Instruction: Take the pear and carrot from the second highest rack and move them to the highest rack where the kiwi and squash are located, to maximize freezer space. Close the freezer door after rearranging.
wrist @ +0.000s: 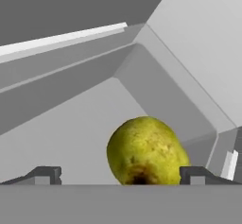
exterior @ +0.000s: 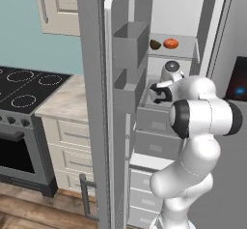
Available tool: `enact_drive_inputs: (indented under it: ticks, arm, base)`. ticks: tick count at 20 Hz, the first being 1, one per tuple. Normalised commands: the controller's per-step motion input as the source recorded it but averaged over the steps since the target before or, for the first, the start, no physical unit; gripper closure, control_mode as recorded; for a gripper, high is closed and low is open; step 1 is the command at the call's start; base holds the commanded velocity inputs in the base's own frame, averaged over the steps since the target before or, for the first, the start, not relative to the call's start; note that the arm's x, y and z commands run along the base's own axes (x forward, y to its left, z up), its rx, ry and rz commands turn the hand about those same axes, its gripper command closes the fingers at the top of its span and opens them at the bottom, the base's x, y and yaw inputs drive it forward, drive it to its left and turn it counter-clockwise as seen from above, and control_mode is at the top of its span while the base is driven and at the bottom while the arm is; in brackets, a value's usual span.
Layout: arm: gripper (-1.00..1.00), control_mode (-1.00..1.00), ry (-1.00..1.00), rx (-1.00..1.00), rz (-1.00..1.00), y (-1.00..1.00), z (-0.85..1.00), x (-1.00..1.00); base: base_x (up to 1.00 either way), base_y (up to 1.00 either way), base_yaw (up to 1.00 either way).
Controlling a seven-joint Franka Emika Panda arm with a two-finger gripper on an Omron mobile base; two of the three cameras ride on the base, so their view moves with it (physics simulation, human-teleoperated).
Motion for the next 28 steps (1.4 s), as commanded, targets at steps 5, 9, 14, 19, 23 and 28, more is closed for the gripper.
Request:
enact_drive_inputs:
  ticks: [5,9,14,19,23,28]
  arm:
    - [-1.00,-1.00,-0.04,0.00,-0.04,-0.14,0.00,0.15]
    - [-1.00,-1.00,0.00,0.00,0.00,-0.19,-0.04,0.21]
    - [-1.00,-1.00,0.00,0.00,0.00,-0.16,-0.04,0.34]
    - [-1.00,-1.00,0.00,0.00,0.00,-0.28,-0.27,0.04]
    - [-1.00,-1.00,0.00,0.00,0.00,-0.32,-0.52,-0.10]
    - [1.00,-1.00,0.00,0.00,0.00,-0.07,-0.43,0.02]
  base:
    - [0.00,0.00,0.00]
    - [0.00,0.00,0.00]
    - [0.00,0.00,0.00]
    - [0.00,0.00,0.00]
    - [0.00,0.00,0.00]
    - [0.00,0.00,0.00]
